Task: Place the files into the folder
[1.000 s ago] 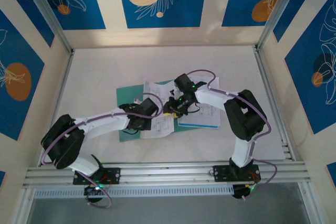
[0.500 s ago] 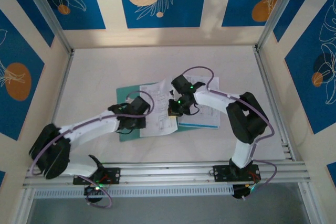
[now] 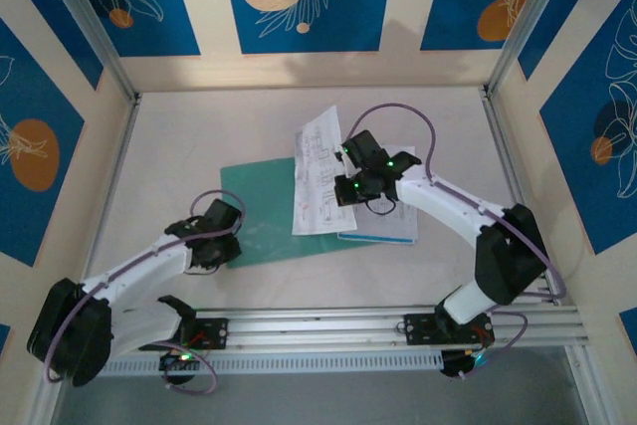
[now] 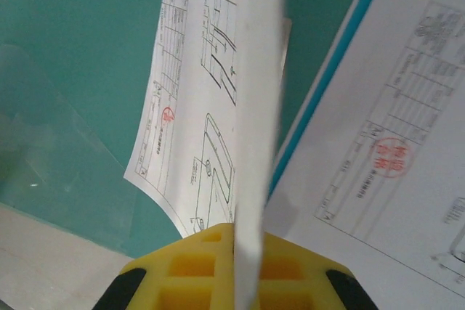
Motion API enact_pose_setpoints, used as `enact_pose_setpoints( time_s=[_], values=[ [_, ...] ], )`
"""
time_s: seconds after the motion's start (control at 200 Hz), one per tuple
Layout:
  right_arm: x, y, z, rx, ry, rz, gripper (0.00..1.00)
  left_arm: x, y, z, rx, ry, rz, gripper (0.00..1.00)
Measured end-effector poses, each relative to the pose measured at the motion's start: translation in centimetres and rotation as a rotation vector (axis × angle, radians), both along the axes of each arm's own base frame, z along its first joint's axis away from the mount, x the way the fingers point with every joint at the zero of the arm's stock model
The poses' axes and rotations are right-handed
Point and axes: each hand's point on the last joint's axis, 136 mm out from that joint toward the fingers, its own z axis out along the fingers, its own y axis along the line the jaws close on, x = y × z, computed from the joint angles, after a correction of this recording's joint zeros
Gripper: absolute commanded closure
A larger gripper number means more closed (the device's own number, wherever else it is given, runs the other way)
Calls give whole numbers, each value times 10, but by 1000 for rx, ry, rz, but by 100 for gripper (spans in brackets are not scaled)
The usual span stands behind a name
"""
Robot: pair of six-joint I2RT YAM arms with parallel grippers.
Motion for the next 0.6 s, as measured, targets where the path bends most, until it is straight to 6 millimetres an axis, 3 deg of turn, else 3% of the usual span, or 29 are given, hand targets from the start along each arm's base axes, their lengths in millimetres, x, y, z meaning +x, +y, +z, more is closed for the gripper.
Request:
enact_pose_setpoints(
  time_s=[0.215, 0.6],
  values=[
    [-9, -15, 12, 11, -56, -4, 100, -10, 5, -10, -29, 5, 43, 95],
    [-21, -9, -4, 30, -13, 15, 100, -5, -2, -16, -44, 14, 39, 100]
  ],
)
